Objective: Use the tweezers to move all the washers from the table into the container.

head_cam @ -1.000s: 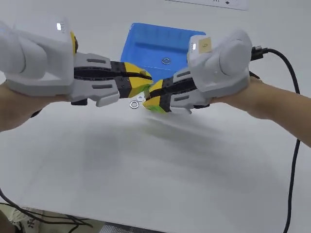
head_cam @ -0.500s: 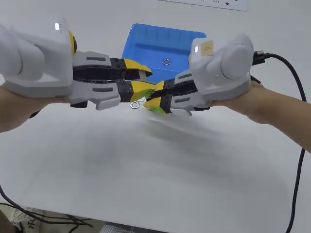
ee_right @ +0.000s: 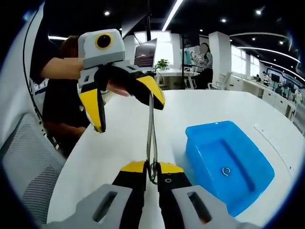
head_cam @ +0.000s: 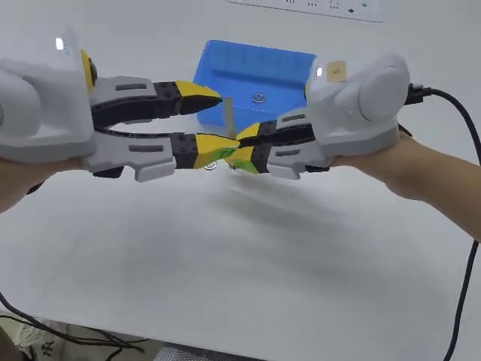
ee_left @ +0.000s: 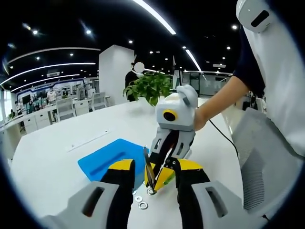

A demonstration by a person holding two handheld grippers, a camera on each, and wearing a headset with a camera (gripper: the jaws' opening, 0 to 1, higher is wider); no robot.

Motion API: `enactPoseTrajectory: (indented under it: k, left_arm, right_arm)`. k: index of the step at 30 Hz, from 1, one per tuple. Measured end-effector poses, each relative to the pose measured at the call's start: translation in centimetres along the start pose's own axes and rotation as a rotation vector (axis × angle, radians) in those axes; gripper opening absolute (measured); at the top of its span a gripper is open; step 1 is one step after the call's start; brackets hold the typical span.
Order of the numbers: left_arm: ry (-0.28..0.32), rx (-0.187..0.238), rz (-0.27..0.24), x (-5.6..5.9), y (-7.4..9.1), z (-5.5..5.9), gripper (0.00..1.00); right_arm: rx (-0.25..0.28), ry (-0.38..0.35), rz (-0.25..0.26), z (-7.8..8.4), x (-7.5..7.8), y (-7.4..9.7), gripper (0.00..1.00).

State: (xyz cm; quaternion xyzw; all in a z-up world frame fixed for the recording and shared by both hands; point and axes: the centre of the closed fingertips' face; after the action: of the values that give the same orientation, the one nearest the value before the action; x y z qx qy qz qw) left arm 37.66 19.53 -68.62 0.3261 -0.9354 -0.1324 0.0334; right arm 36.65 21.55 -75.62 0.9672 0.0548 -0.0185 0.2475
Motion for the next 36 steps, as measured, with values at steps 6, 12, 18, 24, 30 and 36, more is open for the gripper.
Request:
enactPoseTrajectory:
  k: [6, 12, 18, 24, 30, 36]
  left_arm:
    - [0.066, 0.055, -0.067, -0.8, 1.3, -0.6, 0.49]
    - [0.114, 0.086, -0.119, -0.6, 5.3, -0.3, 0.6]
    - [0.16, 0.116, -0.145, 1.0, 5.1, -1.6, 0.75]
    - [0.207, 0.158, -0.194, 1.7, 5.5, -1.8, 0.87]
    - [0.275, 0.19, -0.281, 1.1, 6.8, -1.2, 0.99]
    - [0.293, 0.196, -0.266, 1.3, 7.5, -1.2, 0.99]
  right_arm:
    - [0.019, -0.012, 0.017, -0.8, 0.1, 0.9, 0.09]
    - [0.044, -0.006, 0.034, -2.3, 0.2, 1.9, 0.09]
    - [0.061, 0.006, 0.046, -3.7, 0.3, 2.5, 0.09]
    - [0.089, 0.014, 0.064, -5.2, 1.1, 3.5, 0.09]
    - [0.125, 0.009, 0.116, -6.3, 3.6, 5.0, 0.09]
    - [0.123, -0.005, 0.183, -5.7, 8.0, 5.6, 0.09]
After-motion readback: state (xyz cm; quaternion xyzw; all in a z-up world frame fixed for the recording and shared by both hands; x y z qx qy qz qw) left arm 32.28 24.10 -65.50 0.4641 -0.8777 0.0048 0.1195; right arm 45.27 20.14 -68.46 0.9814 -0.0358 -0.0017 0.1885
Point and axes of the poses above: the centre of the closed fingertips' face, and the gripper's own axes: y roughly backward along the fingers, x roughly to its right, z roughly out of its underside, and after that the axes turned 1 degree about -x, right-handed
